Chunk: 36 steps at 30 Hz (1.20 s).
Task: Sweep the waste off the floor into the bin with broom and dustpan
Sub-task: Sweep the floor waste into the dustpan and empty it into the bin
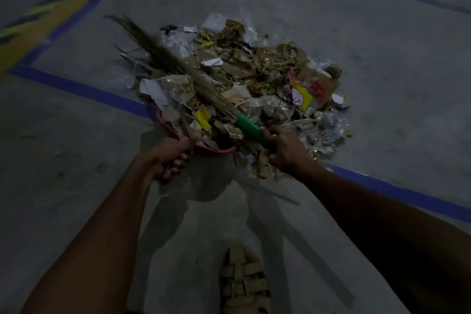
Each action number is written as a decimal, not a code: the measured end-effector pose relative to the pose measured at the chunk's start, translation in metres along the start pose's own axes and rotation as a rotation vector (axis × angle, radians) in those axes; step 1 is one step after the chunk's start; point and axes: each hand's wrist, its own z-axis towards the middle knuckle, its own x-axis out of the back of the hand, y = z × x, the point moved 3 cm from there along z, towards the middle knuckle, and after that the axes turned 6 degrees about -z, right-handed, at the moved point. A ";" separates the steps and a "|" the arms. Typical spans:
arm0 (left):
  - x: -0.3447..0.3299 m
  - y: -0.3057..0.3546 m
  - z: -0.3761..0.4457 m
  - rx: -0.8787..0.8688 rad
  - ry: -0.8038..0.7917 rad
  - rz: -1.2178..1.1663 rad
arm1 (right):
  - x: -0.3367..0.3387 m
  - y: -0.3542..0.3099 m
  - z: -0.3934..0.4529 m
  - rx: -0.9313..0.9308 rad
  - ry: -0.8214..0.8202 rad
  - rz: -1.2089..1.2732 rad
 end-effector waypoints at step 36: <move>-0.112 0.157 -0.683 -0.084 0.327 -0.457 | 0.533 -0.182 -0.400 0.120 -0.060 0.268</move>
